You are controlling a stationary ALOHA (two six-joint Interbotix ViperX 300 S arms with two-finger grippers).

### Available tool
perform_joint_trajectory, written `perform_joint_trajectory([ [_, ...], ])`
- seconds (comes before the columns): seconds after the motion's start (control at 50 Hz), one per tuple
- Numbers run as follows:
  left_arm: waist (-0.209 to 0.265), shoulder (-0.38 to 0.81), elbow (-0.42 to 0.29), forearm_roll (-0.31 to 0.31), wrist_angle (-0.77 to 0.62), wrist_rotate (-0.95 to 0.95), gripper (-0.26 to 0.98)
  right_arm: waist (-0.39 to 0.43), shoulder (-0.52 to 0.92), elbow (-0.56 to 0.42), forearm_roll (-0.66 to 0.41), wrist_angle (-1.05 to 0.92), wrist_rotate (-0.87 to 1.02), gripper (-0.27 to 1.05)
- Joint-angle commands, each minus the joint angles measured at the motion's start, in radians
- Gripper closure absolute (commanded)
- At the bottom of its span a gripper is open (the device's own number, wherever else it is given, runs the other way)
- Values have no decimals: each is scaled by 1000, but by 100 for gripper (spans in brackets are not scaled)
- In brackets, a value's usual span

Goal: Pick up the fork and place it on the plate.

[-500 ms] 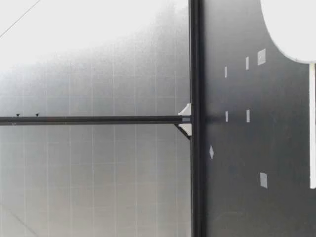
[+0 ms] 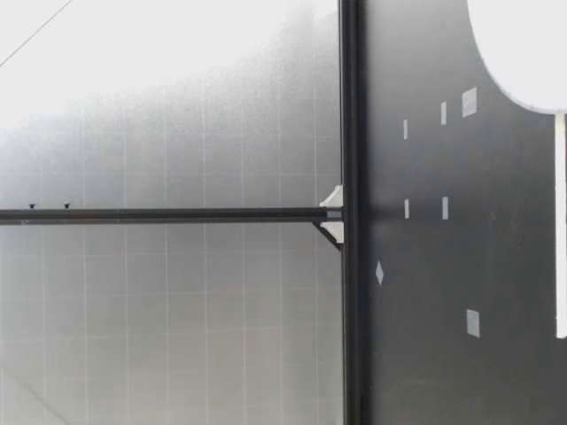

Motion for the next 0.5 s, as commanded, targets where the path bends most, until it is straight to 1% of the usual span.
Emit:
perform_joint_trajectory([
  [0.0,2,161,-60,-44,209,-172,73,-15,17,-31,5,147,144,95],
  [0.06,0,206,-46,-54,213,-256,73,-21,14,-28,-2,147,199,94],
  [0.14,-5,259,-5,-63,189,-357,73,-25,14,-17,-12,149,253,94],
  [0.22,-41,302,43,-92,150,-431,73,-28,18,-5,-32,156,287,94],
  [0.28,-78,334,69,-150,124,-468,73,-29,18,5,-44,158,298,94],
  [0.34,-120,362,84,-225,95,-489,73,-31,18,8,-57,158,301,94],
  [0.4,-156,387,84,-290,60,-488,73,-34,18,9,-67,153,301,94],
  [0.48,-204,437,66,-345,-12,-489,73,-37,18,17,-81,140,301,94],
])
